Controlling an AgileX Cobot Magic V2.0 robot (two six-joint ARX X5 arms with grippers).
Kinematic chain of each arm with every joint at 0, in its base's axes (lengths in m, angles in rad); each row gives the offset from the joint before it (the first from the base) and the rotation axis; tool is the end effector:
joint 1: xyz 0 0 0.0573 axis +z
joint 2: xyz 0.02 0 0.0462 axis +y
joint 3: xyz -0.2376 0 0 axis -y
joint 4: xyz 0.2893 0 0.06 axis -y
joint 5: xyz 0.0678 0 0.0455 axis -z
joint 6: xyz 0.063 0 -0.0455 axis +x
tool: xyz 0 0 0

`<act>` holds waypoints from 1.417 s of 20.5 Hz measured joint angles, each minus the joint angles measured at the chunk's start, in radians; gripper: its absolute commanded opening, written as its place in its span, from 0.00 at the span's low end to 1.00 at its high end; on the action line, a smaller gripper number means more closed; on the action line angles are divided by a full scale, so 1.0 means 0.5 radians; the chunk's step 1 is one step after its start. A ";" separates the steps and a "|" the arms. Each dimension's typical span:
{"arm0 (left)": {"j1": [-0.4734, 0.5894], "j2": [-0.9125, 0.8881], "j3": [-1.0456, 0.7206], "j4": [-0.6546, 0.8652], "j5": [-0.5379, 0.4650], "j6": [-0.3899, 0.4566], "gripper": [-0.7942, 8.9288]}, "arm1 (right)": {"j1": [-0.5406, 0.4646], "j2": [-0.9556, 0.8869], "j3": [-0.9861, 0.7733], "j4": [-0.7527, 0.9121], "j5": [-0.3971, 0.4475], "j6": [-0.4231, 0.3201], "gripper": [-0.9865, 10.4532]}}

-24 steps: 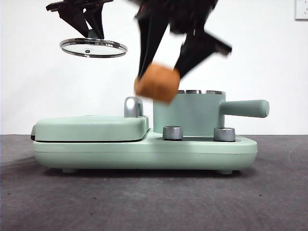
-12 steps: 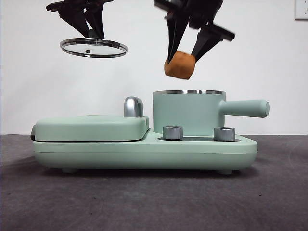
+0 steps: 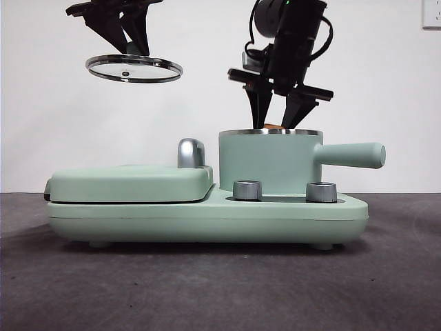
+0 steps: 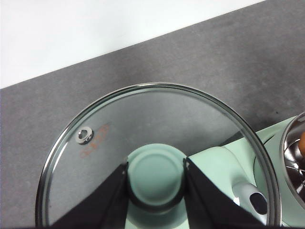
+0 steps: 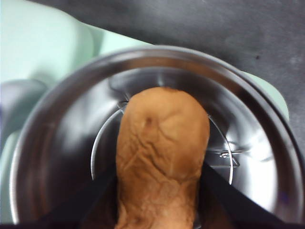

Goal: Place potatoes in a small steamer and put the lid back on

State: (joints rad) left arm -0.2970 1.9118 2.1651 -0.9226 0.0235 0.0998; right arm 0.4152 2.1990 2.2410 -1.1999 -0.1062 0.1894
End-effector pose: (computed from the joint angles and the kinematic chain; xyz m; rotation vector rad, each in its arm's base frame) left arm 0.4462 -0.1381 0.3769 0.1869 0.6504 -0.3416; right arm 0.4535 0.2072 0.2483 -0.0157 1.1925 0.3494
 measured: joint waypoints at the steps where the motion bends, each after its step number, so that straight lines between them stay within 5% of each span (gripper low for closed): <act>1: 0.000 0.000 0.000 0.000 0.000 -0.002 0.09 | 0.003 0.003 0.001 -0.013 0.003 -0.017 0.17; 6: 0.000 0.000 -0.001 0.000 0.000 -0.018 0.09 | 0.009 0.045 0.001 -0.113 0.044 -0.111 0.18; 15: 0.000 0.000 0.000 -0.001 0.000 -0.021 0.09 | 0.005 0.032 0.126 -0.211 0.048 -0.128 0.49; 20: -0.004 0.000 0.000 -0.001 0.003 -0.022 0.09 | -0.036 -0.298 0.135 -0.284 0.038 -0.162 0.51; 29: -0.120 0.000 0.000 -0.002 0.005 -0.035 0.09 | -0.083 -1.463 -0.970 -0.284 0.160 -0.187 0.52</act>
State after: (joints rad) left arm -0.3569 1.9118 2.1651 -0.9234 0.0261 0.0822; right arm 0.3737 1.4677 1.7561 -1.3418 -0.0261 0.0959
